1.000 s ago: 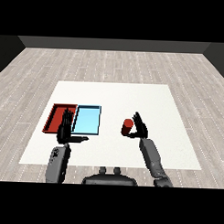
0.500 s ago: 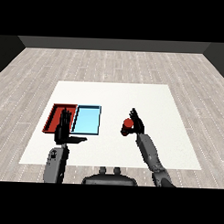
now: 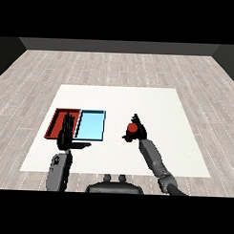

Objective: Pick the red can and put it in the red box

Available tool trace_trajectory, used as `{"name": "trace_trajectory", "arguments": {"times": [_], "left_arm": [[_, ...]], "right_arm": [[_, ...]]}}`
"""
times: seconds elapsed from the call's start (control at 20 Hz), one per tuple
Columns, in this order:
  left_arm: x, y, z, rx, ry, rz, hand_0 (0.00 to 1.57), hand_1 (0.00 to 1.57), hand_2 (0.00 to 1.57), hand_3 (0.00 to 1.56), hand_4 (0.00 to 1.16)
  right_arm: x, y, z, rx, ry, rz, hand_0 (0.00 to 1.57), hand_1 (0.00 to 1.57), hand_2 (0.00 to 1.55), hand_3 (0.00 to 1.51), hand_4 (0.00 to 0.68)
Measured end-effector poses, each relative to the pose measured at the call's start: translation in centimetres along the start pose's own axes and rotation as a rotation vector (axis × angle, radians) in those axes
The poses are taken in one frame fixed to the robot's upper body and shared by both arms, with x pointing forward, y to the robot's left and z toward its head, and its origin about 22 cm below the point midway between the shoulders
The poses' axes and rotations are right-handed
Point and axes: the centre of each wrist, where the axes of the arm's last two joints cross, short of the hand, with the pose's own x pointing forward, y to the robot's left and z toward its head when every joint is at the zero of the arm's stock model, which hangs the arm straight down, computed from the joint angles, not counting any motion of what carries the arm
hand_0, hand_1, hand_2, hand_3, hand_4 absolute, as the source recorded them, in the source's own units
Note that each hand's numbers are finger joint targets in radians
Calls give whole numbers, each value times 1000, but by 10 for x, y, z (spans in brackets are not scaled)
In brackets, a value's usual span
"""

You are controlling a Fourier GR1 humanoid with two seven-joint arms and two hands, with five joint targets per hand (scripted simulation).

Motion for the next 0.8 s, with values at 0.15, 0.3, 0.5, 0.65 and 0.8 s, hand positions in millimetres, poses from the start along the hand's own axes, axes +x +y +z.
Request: {"name": "trace_trajectory", "arguments": {"times": [0.15, 0.3, 0.5, 0.65, 0.8], "left_arm": [[-4, -2, 7, -2, -2, 3, 0, 0, 0, 0, 0], [-6, -4, 7, -7, -1, 0, 0, 0, 0, 0, 0], [1, -3, 3, -4, -2, -8, 0, 0, 0, 0, 0], [5, -1, 1, -6, 0, -8, 0, 0, 0, 0, 0], [1, -4, 0, -11, 0, -11, 0, 0, 0, 0, 0]], "right_arm": [[-4, 6, 4, -4, 8, 23, 0, 0, 0, 0, 0], [-4, 7, -2, -41, 28, 45, 510, 510, 670, 430, 0], [-7, 7, -2, -118, 41, 102, 1465, 1465, 1460, 1421, 614], [-13, 9, -3, -150, 49, 147, 1472, 1472, 1456, 1404, 600], [-9, 9, -5, -161, 44, 174, 1460, 1460, 1446, 1401, 587]]}}
